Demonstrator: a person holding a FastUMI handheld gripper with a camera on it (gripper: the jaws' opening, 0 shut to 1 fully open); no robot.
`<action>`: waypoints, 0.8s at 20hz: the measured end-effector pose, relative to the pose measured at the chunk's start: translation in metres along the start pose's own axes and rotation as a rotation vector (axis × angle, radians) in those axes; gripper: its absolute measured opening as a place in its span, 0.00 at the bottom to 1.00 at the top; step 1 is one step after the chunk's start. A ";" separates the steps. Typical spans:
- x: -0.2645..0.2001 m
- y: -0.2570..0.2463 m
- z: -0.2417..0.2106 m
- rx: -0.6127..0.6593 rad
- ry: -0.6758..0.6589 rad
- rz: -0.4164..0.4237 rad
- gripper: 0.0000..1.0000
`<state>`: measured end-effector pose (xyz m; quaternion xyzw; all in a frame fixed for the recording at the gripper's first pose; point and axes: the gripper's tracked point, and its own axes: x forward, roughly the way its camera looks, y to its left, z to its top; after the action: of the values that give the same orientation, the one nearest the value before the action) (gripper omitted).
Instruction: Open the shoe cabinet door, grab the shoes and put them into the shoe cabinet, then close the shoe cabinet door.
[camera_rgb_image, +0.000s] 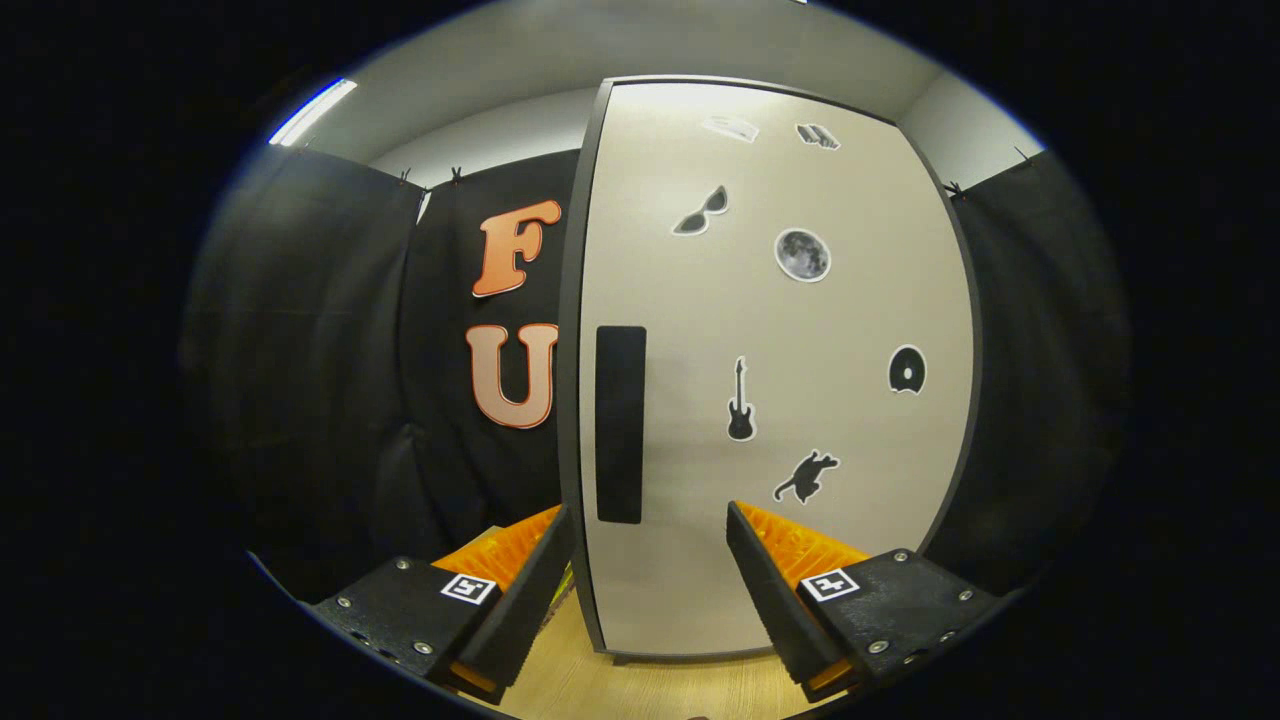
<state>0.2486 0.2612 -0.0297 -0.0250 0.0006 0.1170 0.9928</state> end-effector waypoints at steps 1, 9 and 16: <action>-0.013 -0.006 0.004 -0.002 -0.008 -0.008 0.95; -0.131 -0.055 0.011 0.074 -0.026 -0.081 0.95; -0.218 -0.072 -0.001 0.074 -0.021 -0.134 0.95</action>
<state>0.0535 0.1402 -0.0260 0.0130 -0.0073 0.0506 0.9986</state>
